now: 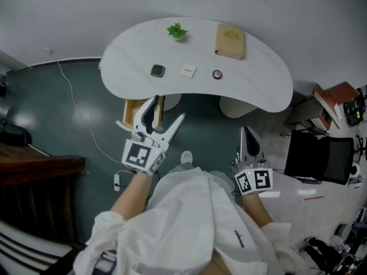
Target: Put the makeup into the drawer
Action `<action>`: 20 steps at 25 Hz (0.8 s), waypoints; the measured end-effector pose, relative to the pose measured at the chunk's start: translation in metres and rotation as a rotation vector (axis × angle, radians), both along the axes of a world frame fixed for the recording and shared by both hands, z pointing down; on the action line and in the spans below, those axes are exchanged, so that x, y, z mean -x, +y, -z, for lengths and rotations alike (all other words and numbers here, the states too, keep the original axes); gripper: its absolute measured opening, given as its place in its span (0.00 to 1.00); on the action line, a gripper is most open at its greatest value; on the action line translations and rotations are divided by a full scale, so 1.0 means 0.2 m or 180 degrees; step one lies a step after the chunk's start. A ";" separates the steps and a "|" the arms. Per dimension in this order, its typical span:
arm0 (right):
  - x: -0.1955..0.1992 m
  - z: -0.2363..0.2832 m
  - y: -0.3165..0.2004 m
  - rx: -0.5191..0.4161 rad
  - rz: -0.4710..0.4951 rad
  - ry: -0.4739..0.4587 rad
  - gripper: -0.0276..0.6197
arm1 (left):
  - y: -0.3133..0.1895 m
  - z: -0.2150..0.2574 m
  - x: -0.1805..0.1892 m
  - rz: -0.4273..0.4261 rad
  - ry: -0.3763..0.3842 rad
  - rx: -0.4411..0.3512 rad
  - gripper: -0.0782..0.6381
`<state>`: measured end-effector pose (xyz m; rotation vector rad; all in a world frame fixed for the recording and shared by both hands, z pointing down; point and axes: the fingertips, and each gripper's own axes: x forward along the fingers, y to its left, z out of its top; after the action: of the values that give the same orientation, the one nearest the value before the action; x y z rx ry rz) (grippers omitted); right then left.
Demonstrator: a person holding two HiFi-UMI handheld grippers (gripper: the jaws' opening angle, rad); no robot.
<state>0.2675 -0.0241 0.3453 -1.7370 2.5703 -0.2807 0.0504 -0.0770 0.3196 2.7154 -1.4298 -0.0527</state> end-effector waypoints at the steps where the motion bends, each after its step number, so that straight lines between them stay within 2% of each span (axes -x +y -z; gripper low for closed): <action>1: 0.02 -0.02 -0.04 0.0012 0.0010 -0.0006 0.07 | -0.04 -0.02 0.02 0.0015 -0.0008 0.0016 0.59; 9: 0.22 -0.05 -0.27 0.0064 0.0277 -0.0032 0.07 | -0.22 -0.08 0.15 0.0180 -0.0084 0.0121 0.59; 15: 0.32 -0.08 -0.52 0.0092 0.0533 -0.0030 0.07 | -0.42 -0.13 0.20 0.0328 -0.0094 0.0159 0.59; 20: 0.40 -0.11 -0.75 0.0169 0.0803 -0.0012 0.07 | -0.62 -0.20 0.22 0.0481 -0.0170 0.0298 0.59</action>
<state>0.1873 -0.1748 0.3666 -1.4221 2.8034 -0.3606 0.0055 -0.2013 0.3593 2.5491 -1.6071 0.0773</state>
